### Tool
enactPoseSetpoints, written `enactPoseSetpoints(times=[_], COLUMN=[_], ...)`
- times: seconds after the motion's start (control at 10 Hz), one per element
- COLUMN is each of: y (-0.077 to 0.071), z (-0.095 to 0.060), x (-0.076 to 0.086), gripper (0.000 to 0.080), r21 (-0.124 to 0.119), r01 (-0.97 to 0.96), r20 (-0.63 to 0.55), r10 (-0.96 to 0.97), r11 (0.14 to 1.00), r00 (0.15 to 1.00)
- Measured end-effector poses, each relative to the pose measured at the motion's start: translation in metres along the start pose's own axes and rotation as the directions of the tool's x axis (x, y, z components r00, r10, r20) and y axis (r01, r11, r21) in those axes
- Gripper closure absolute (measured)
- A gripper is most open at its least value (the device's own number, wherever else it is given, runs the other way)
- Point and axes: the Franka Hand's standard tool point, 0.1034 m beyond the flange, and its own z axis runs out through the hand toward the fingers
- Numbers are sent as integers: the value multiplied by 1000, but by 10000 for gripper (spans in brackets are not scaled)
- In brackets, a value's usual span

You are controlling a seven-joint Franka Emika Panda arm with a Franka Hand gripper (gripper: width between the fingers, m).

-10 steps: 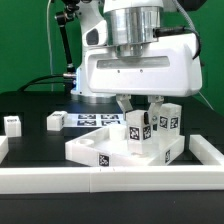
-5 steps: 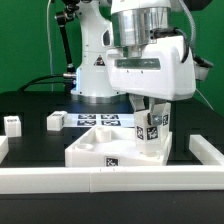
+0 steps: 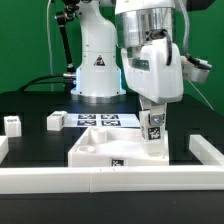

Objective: Assemble square table

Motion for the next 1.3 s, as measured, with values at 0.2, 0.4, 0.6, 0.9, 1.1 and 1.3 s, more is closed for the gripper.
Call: enactPoseSetpoints(times=[0.2, 0.4, 0.6, 0.9, 1.1, 1.3], y=[0, -1, -1, -1, -2, -2], z=[0, 0, 1, 1, 0, 0], x=[0, -1, -9, -9, -9, -11], gripper=[504, 272, 154, 151, 150, 150], r21=[1, 3, 7, 5, 4, 4], r01=[25, 122, 346, 565, 697, 807], r20=[0, -1, -4, -6, -7, -7], r10=[-25, -122, -346, -565, -696, -807], r11=[1000, 993, 938, 825, 718, 590], r00=[1000, 993, 938, 825, 718, 590])
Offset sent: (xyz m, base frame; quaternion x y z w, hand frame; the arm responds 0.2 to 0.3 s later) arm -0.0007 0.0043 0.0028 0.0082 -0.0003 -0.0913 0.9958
